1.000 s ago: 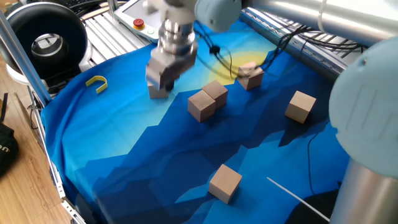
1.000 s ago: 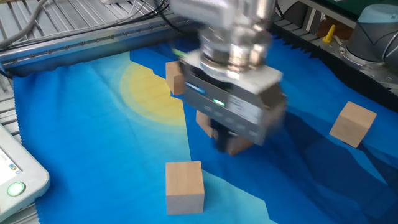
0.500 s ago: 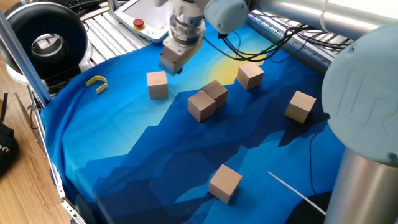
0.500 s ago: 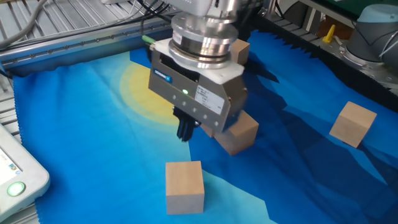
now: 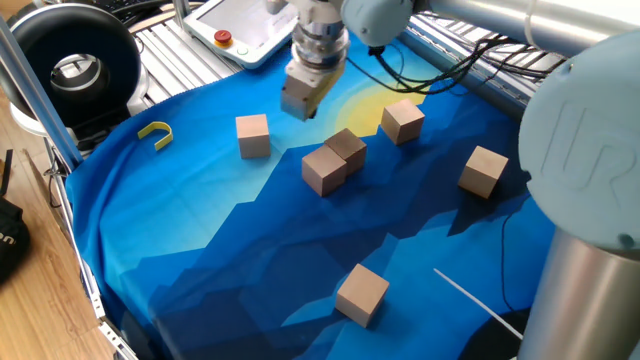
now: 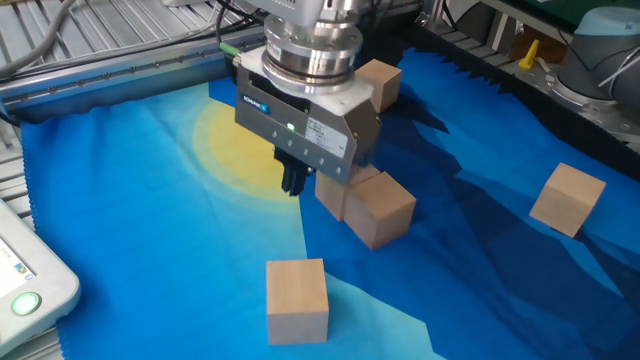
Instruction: Stack the blocks into a pyramid shape
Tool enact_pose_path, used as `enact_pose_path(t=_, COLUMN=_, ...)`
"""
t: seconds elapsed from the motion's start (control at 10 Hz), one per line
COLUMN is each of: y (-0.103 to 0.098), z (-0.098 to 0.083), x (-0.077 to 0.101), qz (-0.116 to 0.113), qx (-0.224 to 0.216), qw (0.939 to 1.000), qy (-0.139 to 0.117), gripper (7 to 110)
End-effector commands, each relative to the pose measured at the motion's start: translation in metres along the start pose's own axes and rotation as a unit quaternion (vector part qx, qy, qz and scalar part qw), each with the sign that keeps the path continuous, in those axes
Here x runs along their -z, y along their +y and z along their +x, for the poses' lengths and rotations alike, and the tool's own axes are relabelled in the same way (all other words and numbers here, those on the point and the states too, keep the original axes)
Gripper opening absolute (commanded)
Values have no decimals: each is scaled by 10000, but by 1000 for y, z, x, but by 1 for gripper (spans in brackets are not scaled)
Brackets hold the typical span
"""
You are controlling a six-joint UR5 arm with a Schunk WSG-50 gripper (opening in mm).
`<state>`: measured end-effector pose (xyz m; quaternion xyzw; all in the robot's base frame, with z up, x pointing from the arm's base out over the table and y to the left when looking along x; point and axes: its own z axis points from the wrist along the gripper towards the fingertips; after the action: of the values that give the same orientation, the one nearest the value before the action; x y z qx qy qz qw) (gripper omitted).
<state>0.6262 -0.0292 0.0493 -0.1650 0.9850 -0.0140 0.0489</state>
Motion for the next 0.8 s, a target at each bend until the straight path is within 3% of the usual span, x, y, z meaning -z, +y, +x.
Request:
enact_pose_path(t=0.0, y=-6, z=12, x=-4, qz=-124, qx=-70, qw=9998, qy=111, gripper=7)
enact_pose_path(t=0.2, y=0, z=30, x=-3, qz=-259, qx=-63, qw=9986, qy=462, gripper=7)
enact_pose_path(t=0.7, y=7, z=40, x=-2, qz=-389, qx=-49, qw=9971, qy=653, gripper=7)
